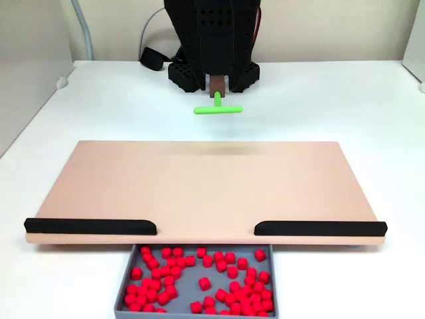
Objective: Push granules from bottom to the grey container
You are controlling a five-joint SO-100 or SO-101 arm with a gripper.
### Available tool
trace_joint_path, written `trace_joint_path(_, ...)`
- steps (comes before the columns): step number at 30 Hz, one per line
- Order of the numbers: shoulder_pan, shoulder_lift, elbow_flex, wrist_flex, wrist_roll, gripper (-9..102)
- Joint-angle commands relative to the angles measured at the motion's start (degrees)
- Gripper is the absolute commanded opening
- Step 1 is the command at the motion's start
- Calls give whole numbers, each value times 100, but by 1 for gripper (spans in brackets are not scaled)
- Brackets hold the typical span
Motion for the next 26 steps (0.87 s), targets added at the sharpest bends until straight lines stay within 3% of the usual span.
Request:
trace_joint_path(1, -9, 606, 299, -18, 26, 0)
trace_joint_path(26, -88, 466, 369, -79, -132, 0)
